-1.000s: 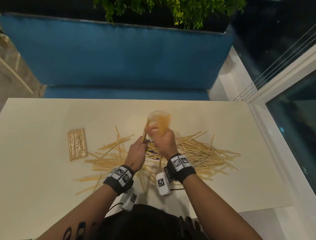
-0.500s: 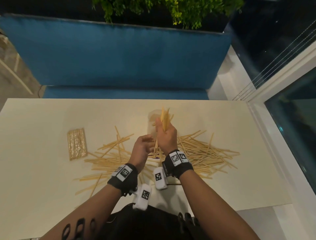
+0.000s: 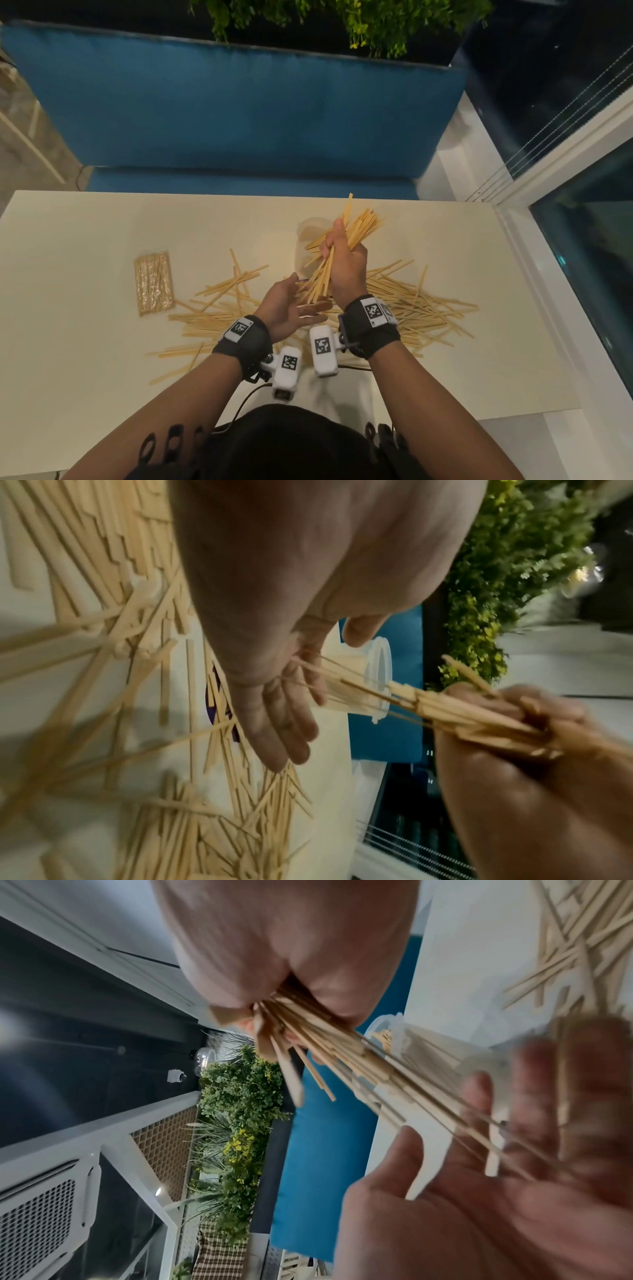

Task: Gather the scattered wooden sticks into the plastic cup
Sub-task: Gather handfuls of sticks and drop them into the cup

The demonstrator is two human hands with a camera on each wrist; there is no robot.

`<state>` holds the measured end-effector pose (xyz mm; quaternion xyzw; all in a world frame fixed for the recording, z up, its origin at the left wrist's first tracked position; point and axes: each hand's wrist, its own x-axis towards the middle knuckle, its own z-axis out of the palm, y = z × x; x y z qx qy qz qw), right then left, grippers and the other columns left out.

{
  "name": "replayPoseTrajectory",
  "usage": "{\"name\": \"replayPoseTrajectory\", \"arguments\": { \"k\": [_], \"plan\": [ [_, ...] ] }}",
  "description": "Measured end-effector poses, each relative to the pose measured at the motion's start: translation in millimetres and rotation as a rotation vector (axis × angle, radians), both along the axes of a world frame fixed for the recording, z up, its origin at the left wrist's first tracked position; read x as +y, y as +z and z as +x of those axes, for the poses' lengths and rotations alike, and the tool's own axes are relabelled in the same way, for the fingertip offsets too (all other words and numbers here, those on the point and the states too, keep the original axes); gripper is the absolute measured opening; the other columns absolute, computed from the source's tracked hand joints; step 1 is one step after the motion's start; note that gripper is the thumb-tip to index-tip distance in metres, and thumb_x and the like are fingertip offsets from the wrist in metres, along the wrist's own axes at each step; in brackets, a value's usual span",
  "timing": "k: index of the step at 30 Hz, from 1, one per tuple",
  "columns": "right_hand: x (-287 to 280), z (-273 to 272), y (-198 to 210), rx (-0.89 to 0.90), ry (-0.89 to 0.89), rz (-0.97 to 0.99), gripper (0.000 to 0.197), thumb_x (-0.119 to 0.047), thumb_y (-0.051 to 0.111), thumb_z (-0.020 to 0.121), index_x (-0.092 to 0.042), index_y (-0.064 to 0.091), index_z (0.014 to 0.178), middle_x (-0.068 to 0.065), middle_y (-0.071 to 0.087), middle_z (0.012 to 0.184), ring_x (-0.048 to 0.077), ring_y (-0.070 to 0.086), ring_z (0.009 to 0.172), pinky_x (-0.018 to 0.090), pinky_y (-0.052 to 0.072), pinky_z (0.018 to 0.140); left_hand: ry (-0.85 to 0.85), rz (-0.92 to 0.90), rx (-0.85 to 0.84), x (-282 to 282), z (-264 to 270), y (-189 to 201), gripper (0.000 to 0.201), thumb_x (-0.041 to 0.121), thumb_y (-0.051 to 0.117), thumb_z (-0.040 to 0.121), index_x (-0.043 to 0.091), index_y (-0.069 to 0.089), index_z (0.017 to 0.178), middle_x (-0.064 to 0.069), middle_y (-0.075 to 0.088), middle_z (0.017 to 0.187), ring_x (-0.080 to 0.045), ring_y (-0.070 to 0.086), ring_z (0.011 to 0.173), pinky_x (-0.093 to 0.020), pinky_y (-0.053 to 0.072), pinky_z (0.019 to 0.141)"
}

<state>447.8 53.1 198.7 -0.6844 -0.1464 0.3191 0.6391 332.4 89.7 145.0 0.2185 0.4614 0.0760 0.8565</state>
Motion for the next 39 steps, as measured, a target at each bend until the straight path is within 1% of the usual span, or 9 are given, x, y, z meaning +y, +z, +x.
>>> {"name": "replayPoseTrajectory", "arguments": {
  "k": [8, 13, 17, 20, 22, 25, 30, 35, 39],
  "plan": [
    [-1.6, -5.9, -1.5, -0.110, -0.013, -0.054, 0.057, -0.047, 0.045, 0.107, -0.012, 0.056, 0.064, -0.001, 0.054, 0.054, 0.015, 0.057, 0.050, 0.027, 0.050, 0.056, 0.086, -0.108, -0.057, 2.5, -2.3, 12.3, 0.031, 0.020, 0.043, 0.106, -0.002, 0.062, 0.096, -0.024, 0.071, 0.096, -0.037, 0.070, 0.089, -0.049, 0.042, 0.113],
    [3.3, -9.9, -4.5, -0.147, 0.007, -0.052, 0.061, -0.047, 0.044, 0.108, -0.005, 0.055, 0.064, 0.004, 0.072, 0.068, 0.012, 0.071, 0.070, 0.032, 0.054, 0.075, 0.067, -0.116, -0.095, 1.8, -3.6, 9.8, 0.028, 0.017, 0.041, 0.106, 0.000, 0.062, 0.096, -0.021, 0.070, 0.083, -0.031, 0.071, 0.071, -0.054, 0.041, 0.114],
    [3.4, -18.6, 13.4, -0.100, 0.039, 0.031, 0.055, -0.037, 0.045, 0.109, 0.004, 0.062, 0.076, 0.015, 0.069, 0.064, 0.020, 0.067, 0.057, 0.025, 0.055, 0.060, 0.098, -0.150, -0.107, 3.9, -3.1, 10.6, 0.024, 0.014, 0.037, 0.104, 0.001, 0.058, 0.103, -0.017, 0.065, 0.076, -0.029, 0.066, 0.060, -0.047, 0.061, 0.078],
    [7.2, -18.8, 24.7, -0.078, -0.001, 0.162, 0.040, -0.033, 0.051, 0.108, -0.003, 0.063, 0.085, 0.011, 0.047, 0.057, 0.021, 0.044, 0.047, 0.031, 0.040, 0.050, 0.101, -0.202, -0.146, 5.8, -0.5, 19.3, 0.027, 0.015, 0.034, 0.106, 0.001, 0.057, 0.107, -0.021, 0.069, 0.081, -0.034, 0.069, 0.062, -0.041, 0.060, 0.060],
    [8.2, -18.5, 27.4, -0.033, -0.024, 0.195, 0.034, -0.030, 0.057, 0.106, -0.007, 0.061, 0.080, 0.007, 0.039, 0.056, 0.017, 0.036, 0.046, 0.029, 0.032, 0.047, 0.109, -0.253, -0.178, 6.9, 0.6, 23.4, 0.030, 0.017, 0.031, 0.106, 0.001, 0.054, 0.096, -0.017, 0.064, 0.071, -0.023, 0.058, 0.052, -0.029, 0.053, 0.050],
    [2.6, -20.3, 22.0, -0.075, 0.043, 0.183, 0.044, -0.029, 0.064, 0.101, -0.004, 0.056, 0.066, 0.010, 0.042, 0.054, 0.019, 0.039, 0.046, 0.032, 0.036, 0.048, 0.118, -0.298, -0.233, 10.0, 1.1, 24.8, 0.026, 0.018, 0.037, 0.102, -0.001, 0.055, 0.098, -0.014, 0.058, 0.079, -0.013, 0.034, 0.066, -0.022, 0.043, 0.078],
    [-4.3, -18.2, 13.6, -0.151, 0.078, 0.209, 0.049, -0.029, 0.067, 0.100, 0.007, 0.060, 0.067, 0.022, 0.057, 0.056, 0.028, 0.054, 0.050, 0.044, 0.052, 0.060, 0.124, -0.334, -0.243, 14.2, -0.8, 29.1, 0.044, 0.017, 0.025, 0.108, -0.012, 0.058, 0.105, -0.028, 0.067, 0.081, -0.037, 0.071, 0.065, -0.046, 0.064, 0.063],
    [-0.6, -20.9, 8.8, -0.063, 0.055, 0.254, 0.030, -0.024, 0.069, 0.097, 0.004, 0.057, 0.096, 0.021, 0.050, 0.061, 0.033, 0.046, 0.050, 0.041, 0.043, 0.052, 0.102, -0.344, -0.205, 13.2, 1.8, 24.8, 0.032, 0.010, 0.030, 0.104, -0.007, 0.057, 0.099, -0.020, 0.063, 0.069, -0.030, 0.070, 0.067, -0.056, 0.051, 0.093],
    [-3.8, -20.9, 9.2, -0.106, 0.130, 0.220, 0.032, -0.025, 0.071, 0.097, 0.004, 0.059, 0.089, 0.022, 0.063, 0.062, 0.034, 0.061, 0.053, 0.044, 0.056, 0.064, 0.066, -0.392, -0.258, 20.0, -1.1, 17.6, 0.033, 0.012, 0.039, 0.100, -0.005, 0.056, 0.121, -0.021, 0.065, 0.103, -0.030, 0.065, 0.106, -0.054, 0.050, 0.101]
  ]
}}
